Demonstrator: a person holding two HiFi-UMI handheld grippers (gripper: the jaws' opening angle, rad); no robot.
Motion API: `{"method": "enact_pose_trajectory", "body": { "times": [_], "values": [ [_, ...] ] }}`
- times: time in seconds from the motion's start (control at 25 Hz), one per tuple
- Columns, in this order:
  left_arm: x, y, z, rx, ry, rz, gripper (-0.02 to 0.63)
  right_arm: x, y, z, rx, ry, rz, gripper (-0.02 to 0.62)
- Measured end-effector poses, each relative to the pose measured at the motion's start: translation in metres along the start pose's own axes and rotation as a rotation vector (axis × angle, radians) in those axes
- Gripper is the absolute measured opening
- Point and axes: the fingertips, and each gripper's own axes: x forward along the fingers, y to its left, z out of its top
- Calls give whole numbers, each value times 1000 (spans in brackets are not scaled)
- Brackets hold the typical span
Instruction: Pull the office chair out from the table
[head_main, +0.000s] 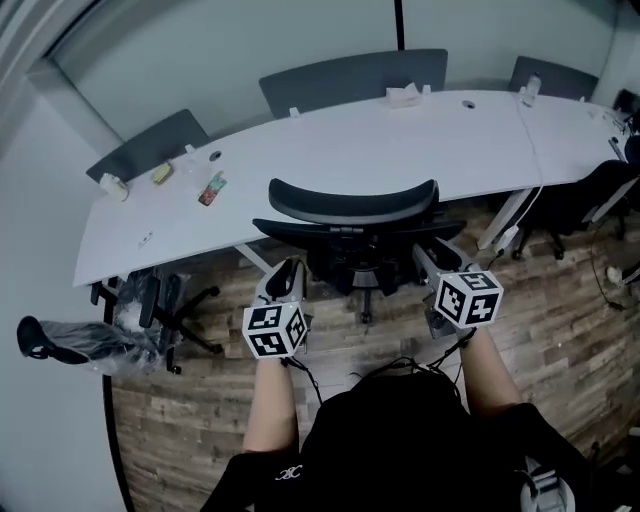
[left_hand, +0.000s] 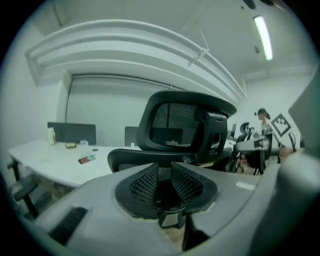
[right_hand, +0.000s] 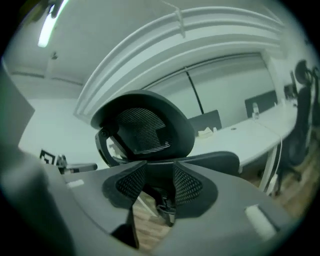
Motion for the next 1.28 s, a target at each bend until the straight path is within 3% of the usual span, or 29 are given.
{"method": "enact_pose_trajectory", "body": {
  "times": [0.16, 0.28, 0.36, 0.48, 0.56, 0.72, 0.92, 1.12, 1.2, 1.28],
  "values": [
    [16, 10, 1, -305, -60, -98, 130, -3, -19, 1, 432, -155, -7, 224],
    [27, 20, 4, -605, -105, -175, 164, -1, -35, 0, 756, -288, 15, 265],
    [34, 32, 2, -804, -136, -182, 196, 3, -46, -4, 938, -352, 40, 311],
    [46, 55, -5, -1075, -171, -181, 271, 7, -59, -6, 1086, -410, 38, 339],
    [55, 69, -8, -1200, -180, -190, 307, 9, -67, -6, 1159, -434, 32, 341],
    [73, 85, -8, -1288, -180, -207, 330, 19, -88, -16, 1315, -465, 11, 341],
    [93, 93, -6, -1353, -168, -216, 333, 34, -100, -17, 1318, -468, -30, 341],
    [106, 93, -8, -1397, -164, -233, 270, 45, -104, -16, 1375, -480, 15, 313],
    [109, 94, -7, -1442, -183, -260, 257, 46, -103, -15, 1412, -500, 53, 273],
    [110, 94, -4, -1469, -204, -289, 203, 45, -103, -15, 1399, -492, 64, 239]
  ]
}}
